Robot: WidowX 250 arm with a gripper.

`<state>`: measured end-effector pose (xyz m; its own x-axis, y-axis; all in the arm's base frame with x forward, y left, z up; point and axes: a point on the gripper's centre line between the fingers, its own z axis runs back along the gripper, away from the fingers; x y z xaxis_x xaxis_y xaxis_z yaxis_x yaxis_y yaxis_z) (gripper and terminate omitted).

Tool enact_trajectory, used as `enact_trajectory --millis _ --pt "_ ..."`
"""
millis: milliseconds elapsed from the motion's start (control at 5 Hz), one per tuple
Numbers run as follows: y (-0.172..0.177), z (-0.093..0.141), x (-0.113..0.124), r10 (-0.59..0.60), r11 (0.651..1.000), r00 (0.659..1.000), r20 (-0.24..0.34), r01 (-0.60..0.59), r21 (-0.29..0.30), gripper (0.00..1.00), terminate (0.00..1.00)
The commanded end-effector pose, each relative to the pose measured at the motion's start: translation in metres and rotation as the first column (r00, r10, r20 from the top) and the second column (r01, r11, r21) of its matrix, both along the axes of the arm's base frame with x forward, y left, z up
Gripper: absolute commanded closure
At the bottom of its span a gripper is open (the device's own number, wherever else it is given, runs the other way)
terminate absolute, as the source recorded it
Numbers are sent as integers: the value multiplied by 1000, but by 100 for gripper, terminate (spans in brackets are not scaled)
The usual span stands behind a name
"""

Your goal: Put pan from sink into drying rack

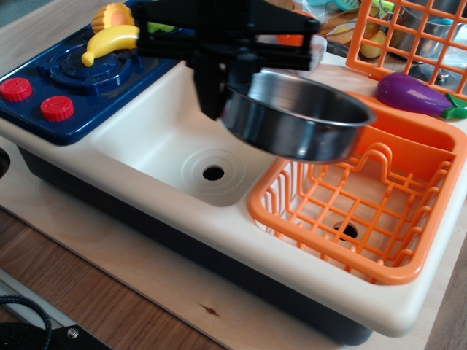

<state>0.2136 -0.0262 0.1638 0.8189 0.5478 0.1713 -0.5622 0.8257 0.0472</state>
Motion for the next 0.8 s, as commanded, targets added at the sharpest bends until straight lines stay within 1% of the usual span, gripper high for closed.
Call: enact_trajectory --millis 0,200,400,600 --pt "-18 5 -3 -2 1000 994 105 -1 21 100 0" --pt "-26 1 3 -30 998 987 158 21 56 100 0" --pt "-25 -10 9 -48 998 977 209 39 44 100 0" --pt "-34 -16 12 -16 1000 962 271 10 22 0 0"
